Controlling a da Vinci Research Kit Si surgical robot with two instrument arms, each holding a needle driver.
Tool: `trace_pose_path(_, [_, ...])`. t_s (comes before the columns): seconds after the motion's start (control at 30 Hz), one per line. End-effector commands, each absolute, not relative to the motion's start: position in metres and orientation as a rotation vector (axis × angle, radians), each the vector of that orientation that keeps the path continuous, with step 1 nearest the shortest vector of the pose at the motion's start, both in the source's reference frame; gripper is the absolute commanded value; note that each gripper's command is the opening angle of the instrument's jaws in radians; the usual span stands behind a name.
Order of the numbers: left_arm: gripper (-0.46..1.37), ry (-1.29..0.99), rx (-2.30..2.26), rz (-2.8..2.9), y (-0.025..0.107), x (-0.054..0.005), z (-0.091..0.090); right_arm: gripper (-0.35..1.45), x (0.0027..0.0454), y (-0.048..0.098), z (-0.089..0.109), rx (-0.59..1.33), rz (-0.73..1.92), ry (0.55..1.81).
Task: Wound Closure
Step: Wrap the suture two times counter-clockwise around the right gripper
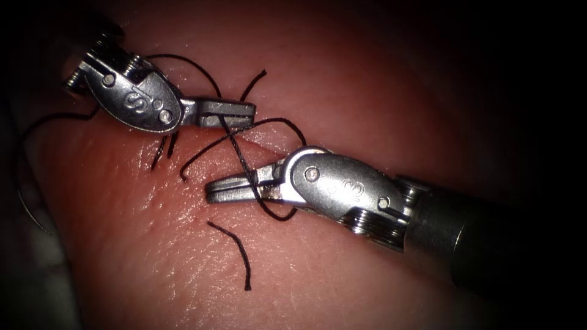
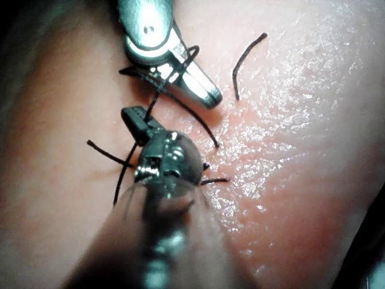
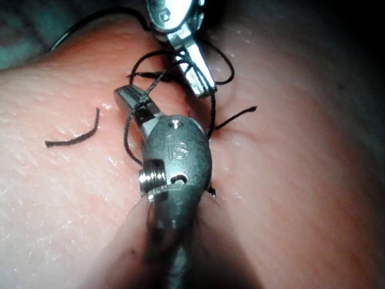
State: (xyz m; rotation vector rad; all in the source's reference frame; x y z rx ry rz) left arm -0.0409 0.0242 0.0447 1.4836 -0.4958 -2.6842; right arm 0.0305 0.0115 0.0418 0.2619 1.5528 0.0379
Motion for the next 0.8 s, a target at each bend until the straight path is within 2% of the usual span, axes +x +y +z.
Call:
trace_pose_path(0.03, [-0.35, -0.492, 1.482, -2.684, 0.0242, -0.0409, 0.0447, -0.12, 0.0305, 0.0116, 0.0418, 0.261, 0.038, 1.554])
trace_pose_path(0.3, [-0.35, -0.492, 1.482, -2.684, 0.0248, -0.0406, 0.0452, -0.13, 0.03, 0.013, 0.0421, 0.222, 0.083, 1.498])
trace_pose_path(0.5, [-0.35, -0.502, 1.446, -2.705, 0.0257, -0.039, 0.0463, -0.31, 0.0293, 0.014, 0.0423, 0.191, 0.103, 1.458])
trace_pose_path(0.8, [-0.35, -0.507, 1.42, -2.717, 0.0263, -0.0371, 0.0469, -0.35, 0.0287, 0.0166, 0.0419, 0.083, 0.207, 1.404])
